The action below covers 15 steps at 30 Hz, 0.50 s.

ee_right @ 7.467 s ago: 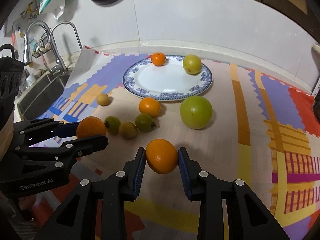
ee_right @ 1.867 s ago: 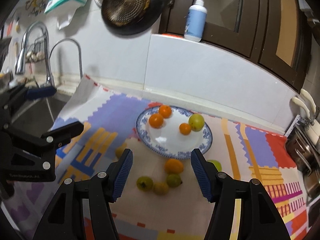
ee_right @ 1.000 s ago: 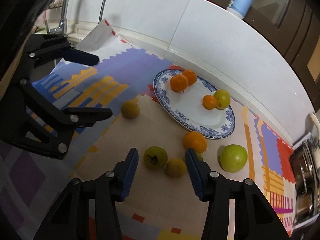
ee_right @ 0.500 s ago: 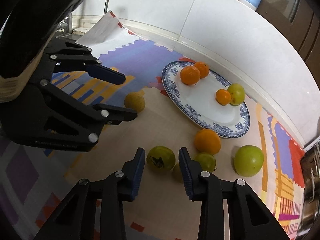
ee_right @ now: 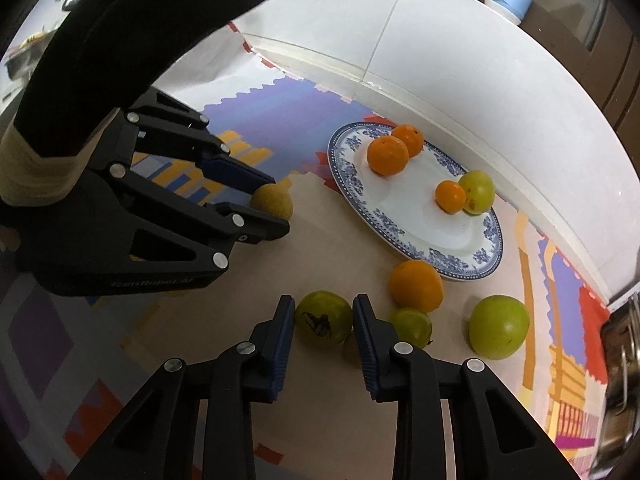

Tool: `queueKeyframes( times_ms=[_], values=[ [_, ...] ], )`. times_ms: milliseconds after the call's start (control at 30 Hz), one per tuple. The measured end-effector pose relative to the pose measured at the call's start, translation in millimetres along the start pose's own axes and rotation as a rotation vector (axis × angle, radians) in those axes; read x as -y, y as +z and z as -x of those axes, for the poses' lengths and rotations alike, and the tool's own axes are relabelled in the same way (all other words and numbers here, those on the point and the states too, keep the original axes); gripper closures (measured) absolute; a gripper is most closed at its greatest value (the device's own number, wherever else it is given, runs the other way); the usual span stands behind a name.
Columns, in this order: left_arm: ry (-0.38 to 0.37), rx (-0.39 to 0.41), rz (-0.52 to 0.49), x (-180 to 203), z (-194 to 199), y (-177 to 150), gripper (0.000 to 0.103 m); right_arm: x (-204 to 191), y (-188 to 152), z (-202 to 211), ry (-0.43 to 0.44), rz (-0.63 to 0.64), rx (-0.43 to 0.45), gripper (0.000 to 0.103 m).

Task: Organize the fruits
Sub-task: 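Grasp a small brown round fruit with the left tool while the right tool grasps a dark green fruit, then carry both held fruits onto the plate and open both tools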

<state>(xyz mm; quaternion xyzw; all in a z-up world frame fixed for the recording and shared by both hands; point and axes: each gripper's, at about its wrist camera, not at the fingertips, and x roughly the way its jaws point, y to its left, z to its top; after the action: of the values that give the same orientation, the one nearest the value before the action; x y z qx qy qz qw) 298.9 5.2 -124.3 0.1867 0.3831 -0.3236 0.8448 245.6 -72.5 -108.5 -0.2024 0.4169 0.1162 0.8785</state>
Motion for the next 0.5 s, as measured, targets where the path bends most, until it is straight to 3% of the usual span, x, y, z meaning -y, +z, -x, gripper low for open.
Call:
queueKeyframes(
  times_ms=[500],
  values=[
    [0.062,0.061,0.098,-2,45,-2,0.074,2,0,21,0.039,-0.097,0.077,0.072]
  ],
)
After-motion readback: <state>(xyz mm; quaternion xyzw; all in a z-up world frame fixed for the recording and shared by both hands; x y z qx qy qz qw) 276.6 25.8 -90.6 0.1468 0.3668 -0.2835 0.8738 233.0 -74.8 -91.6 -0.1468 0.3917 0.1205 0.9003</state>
